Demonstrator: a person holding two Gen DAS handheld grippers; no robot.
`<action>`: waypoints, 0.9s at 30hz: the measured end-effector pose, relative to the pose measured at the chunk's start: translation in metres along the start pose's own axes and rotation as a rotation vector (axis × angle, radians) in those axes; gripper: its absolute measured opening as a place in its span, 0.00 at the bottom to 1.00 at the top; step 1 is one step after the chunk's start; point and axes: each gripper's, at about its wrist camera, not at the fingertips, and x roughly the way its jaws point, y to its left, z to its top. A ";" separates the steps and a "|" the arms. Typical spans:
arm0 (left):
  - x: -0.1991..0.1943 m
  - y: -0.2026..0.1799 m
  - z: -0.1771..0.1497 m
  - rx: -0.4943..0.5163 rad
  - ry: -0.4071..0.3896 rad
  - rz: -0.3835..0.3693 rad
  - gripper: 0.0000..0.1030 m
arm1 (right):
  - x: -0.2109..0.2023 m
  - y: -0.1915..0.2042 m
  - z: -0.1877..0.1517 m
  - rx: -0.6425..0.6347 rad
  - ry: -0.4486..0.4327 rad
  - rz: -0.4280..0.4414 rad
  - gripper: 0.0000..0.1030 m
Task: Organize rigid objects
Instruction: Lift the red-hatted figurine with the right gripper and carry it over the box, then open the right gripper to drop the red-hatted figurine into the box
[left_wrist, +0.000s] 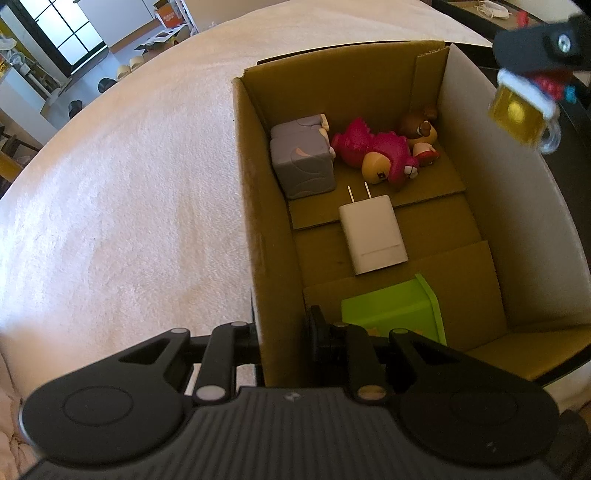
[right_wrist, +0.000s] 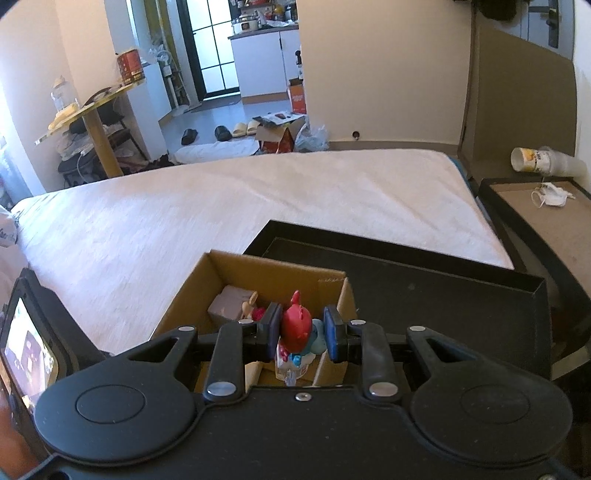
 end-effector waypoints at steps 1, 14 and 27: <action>0.000 0.000 0.000 0.000 -0.001 -0.001 0.17 | 0.001 0.001 -0.001 0.002 0.007 0.002 0.24; 0.000 0.003 -0.001 -0.006 -0.004 -0.013 0.18 | 0.021 -0.009 -0.012 0.065 0.097 0.048 0.24; 0.000 0.005 -0.001 -0.009 -0.008 -0.022 0.17 | 0.034 0.016 -0.004 -0.010 0.134 0.077 0.24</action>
